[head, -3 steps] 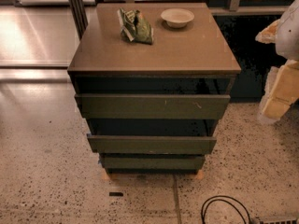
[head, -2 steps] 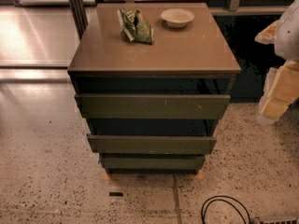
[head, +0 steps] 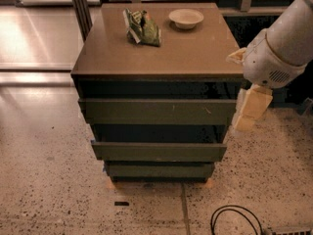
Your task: Open top drawer
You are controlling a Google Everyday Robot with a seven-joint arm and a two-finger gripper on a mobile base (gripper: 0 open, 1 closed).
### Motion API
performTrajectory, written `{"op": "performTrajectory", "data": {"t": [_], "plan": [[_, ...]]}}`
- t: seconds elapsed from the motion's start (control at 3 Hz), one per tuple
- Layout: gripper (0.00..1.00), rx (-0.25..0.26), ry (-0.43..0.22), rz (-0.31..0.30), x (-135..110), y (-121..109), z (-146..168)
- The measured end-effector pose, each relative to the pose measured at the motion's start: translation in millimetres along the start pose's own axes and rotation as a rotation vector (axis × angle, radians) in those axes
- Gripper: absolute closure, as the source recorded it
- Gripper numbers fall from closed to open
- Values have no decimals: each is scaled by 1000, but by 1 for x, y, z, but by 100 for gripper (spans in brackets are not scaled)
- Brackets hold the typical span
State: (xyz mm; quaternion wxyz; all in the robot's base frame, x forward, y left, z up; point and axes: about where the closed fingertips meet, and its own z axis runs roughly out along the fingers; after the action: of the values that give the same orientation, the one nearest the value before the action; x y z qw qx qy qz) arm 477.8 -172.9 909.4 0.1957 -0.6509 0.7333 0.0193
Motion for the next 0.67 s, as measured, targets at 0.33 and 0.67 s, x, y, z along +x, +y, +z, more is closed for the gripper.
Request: {"op": "performTrajectory", "data": {"t": [0.33,0.67], "plan": [[0,30,-41,-48,-11,-19,54],[0,89,-38,-45,-7,-35,104]]}}
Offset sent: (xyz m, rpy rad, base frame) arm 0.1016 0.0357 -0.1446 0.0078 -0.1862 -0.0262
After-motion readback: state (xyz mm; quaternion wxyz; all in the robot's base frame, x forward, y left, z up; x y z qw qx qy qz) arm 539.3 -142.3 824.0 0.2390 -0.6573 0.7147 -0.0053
